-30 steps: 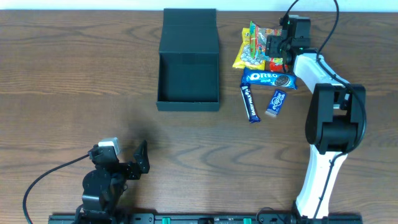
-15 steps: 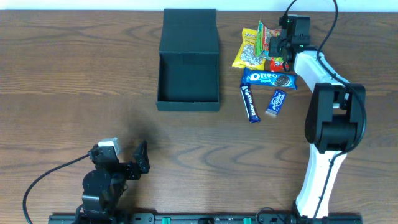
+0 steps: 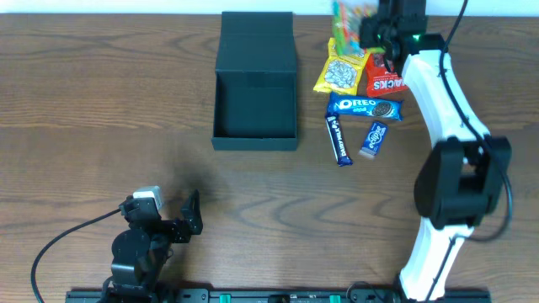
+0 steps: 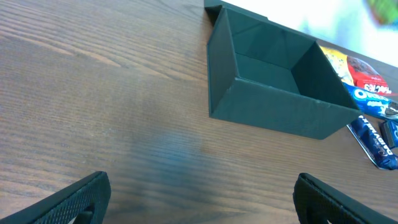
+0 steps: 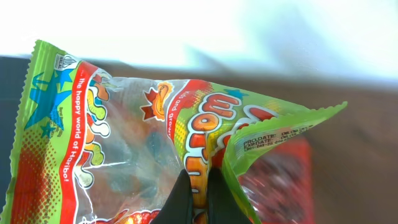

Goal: Pack container
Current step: 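Carry the Haribo bag left and drop it into the black box, then reach right gripper to the blue Oreo pack and grasp it, then place the Oreo pack upright into the box's right side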

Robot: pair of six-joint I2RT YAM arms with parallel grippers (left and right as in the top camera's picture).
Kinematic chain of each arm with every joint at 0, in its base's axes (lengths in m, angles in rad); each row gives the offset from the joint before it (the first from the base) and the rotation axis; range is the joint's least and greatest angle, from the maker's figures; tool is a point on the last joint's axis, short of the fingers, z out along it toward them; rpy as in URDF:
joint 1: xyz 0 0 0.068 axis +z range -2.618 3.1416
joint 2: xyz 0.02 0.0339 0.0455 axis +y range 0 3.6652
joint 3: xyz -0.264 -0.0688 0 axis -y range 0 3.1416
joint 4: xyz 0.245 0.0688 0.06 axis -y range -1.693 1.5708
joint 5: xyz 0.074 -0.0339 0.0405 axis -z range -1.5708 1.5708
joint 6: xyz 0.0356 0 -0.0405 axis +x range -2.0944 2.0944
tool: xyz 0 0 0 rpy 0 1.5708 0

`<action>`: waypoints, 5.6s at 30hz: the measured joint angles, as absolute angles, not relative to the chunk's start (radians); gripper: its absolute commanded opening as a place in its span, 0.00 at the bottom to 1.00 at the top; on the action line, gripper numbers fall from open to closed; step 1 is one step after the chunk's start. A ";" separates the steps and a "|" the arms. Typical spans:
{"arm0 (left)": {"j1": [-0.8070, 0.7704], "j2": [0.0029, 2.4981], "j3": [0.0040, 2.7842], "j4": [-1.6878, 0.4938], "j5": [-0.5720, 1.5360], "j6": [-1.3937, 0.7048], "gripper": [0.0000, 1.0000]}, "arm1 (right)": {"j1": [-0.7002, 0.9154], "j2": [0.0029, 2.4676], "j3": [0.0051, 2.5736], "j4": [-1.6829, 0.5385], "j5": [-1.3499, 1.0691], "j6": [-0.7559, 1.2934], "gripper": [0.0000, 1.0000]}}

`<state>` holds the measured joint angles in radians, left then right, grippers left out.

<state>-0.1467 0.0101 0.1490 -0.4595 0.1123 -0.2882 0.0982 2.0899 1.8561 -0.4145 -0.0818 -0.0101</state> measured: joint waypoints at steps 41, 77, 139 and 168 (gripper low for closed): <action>-0.147 0.010 0.149 -0.459 0.112 -0.288 0.95 | 0.437 2.187 1.875 -0.553 -0.660 -0.735 0.99; -0.147 0.010 0.149 -0.459 0.112 -0.288 0.95 | 0.054 2.075 1.714 -0.870 -0.126 0.859 0.93; -0.147 0.010 0.149 -0.459 0.112 -0.288 0.95 | 0.189 2.119 1.971 -0.839 -0.254 0.535 0.34; -0.147 0.010 0.149 -0.459 0.112 -0.288 0.95 | 0.437 2.171 1.972 -1.020 -0.277 0.007 0.93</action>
<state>-0.1467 0.0101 0.1490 -0.4595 0.1123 -0.2882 0.4374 2.1708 1.9724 -1.0203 -0.2768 0.0074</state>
